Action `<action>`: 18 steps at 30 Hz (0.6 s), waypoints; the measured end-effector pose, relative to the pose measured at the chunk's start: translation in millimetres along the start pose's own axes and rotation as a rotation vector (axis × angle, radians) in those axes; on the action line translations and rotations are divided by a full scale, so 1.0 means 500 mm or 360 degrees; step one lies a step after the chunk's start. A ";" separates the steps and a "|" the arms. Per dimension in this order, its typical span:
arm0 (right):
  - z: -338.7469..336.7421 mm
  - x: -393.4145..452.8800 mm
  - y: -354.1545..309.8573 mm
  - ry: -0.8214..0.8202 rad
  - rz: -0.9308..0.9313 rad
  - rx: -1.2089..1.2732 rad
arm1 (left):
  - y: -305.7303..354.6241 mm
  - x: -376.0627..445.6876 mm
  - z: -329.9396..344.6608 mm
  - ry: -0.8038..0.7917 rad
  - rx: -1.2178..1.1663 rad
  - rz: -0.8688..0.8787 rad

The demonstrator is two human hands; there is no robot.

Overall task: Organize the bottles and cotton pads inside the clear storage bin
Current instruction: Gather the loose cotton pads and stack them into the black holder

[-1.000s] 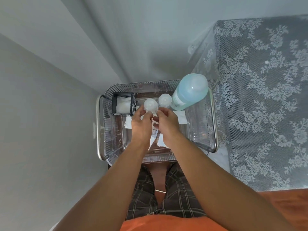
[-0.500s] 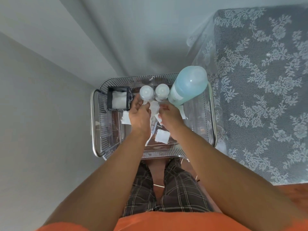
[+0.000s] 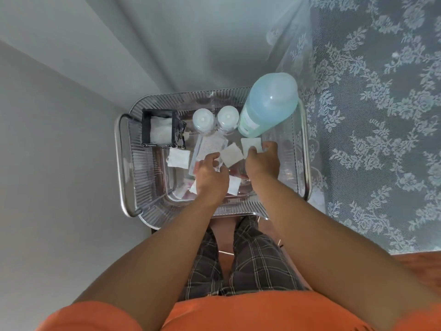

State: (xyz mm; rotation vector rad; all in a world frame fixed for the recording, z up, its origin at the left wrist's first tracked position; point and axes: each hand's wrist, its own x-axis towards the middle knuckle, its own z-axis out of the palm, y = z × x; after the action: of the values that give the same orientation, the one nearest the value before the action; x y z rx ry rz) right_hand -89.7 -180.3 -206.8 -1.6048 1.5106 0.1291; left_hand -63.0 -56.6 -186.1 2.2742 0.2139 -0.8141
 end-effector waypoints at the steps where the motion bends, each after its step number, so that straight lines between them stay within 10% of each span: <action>1: 0.003 0.003 0.000 0.0009 -0.0002 -0.0035 | 0.004 0.006 0.001 0.0038 0.0038 0.0050; 9: -0.008 -0.010 0.023 -0.0037 -0.0035 -0.0268 | 0.044 0.057 0.018 0.0029 0.0518 0.0314; 18: -0.097 -0.164 -0.027 -0.0376 -0.0378 0.0333 | 0.007 0.058 0.023 -0.0007 0.0803 0.0268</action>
State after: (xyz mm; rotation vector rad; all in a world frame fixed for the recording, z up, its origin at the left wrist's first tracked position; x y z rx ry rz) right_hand -122.3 -152.9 -120.6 -1.5281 1.1075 0.0255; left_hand -44.3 -69.0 -208.2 2.7099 -0.2086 -0.8546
